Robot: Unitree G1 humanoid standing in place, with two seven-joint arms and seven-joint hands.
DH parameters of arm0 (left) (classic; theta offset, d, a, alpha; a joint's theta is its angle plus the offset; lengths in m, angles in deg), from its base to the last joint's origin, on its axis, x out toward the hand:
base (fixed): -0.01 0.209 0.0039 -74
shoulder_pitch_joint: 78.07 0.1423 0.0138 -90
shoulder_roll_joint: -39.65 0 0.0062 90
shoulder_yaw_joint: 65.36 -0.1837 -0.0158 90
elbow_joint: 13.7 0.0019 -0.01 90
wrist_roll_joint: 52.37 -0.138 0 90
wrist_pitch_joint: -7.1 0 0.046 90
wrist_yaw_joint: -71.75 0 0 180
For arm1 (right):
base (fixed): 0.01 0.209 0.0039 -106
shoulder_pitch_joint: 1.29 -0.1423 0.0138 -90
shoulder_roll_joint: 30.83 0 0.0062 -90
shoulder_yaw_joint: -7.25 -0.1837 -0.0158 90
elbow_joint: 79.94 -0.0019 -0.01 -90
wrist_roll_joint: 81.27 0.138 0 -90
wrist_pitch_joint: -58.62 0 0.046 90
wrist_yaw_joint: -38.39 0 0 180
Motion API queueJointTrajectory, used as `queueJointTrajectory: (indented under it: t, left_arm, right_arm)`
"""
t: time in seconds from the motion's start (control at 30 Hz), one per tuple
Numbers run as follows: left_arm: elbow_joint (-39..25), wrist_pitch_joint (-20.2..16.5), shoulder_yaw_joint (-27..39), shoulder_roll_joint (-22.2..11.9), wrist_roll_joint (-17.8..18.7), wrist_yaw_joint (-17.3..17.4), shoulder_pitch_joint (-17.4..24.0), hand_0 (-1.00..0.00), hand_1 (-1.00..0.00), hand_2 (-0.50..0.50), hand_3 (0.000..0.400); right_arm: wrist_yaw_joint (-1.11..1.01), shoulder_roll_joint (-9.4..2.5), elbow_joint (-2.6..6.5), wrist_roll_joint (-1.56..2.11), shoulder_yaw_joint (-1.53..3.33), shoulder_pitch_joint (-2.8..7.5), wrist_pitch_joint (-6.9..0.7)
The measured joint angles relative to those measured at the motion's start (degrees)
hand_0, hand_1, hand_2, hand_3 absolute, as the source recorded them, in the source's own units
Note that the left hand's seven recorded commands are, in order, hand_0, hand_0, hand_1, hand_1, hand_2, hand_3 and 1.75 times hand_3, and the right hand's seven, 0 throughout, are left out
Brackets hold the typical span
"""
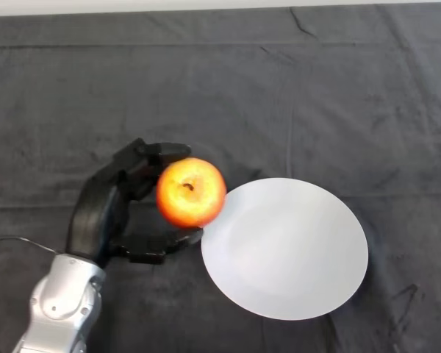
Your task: Move the apple to the plate
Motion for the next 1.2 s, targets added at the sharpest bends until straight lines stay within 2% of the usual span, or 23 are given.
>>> queueJointTrajectory:
  t: [0.4,0.63,0.8,0.83,0.9,0.93,0.97,1.0,1.03,1.1,1.13,1.2]
  left_arm:
    - [-0.57,0.39,-9.89,0.57,-1.07,-5.8,-0.03,-1.0,-1.0,0.0,0.4]
    - [-0.57,1.62,-15.09,0.76,-1.08,-6.55,-0.19,-1.0,-1.0,0.0,0.4]
    - [0.11,2.45,-17.07,0.6,-0.98,-6.53,-1.6,-1.0,-0.96,-0.02,0.4]
    - [0.68,2.45,-17.48,0.62,-0.98,-6.49,-2.33,-0.9,-0.94,0.02,0.375]
    - [0.72,2.47,-17.54,0.6,-0.95,-6.47,-2.93,-0.59,-0.91,0.16,0.362]
    - [0.81,2.47,-17.6,0.59,-0.92,-6.47,-3.22,-0.55,-0.91,0.18,0.362]
    - [1.11,2.49,-17.69,0.59,-0.92,-6.43,-3.58,-0.19,-0.86,0.34,0.344]
    - [1.48,2.49,-17.76,0.58,-0.92,-6.37,-3.97,-0.13,-0.85,0.36,0.339]
    - [1.69,2.49,-17.77,0.55,-0.9,-6.37,-4.22,0.0,-0.8,0.4,0.322]
    - [1.71,2.49,-17.77,0.43,-0.88,-6.37,-4.3,0.0,-0.77,0.38,0.307]
    - [1.75,2.49,-17.8,0.36,-0.87,-6.37,-4.3,0.0,-0.62,0.31,0.249]
    - [1.78,2.49,-17.85,0.22,-0.86,-6.37,-4.3,0.0,-0.44,0.22,0.176]
  right_arm:
    - [0.0,0.0,0.0,0.0,0.0,0.0,0.0]
    - [0.0,0.0,0.0,0.0,0.0,0.0,0.0]
    - [0.0,0.0,0.0,0.0,0.0,0.0,0.0]
    - [0.0,-0.02,0.02,0.0,0.0,0.0,0.0]
    - [0.0,-0.01,0.01,0.0,0.0,0.0,0.0]
    - [0.0,-0.01,0.0,0.0,0.0,0.0,0.0]
    - [0.0,-0.01,0.0,0.0,0.0,0.0,0.0]
    - [0.0,-0.01,0.0,0.0,0.0,0.0,0.0]
    - [0.0,-0.01,0.0,0.0,0.0,0.0,0.0]
    - [0.0,-0.01,0.0,0.0,0.0,0.0,0.0]
    - [0.0,-0.01,0.0,0.0,0.0,0.0,0.0]
    - [0.0,-0.01,0.0,0.0,0.0,0.0,0.0]
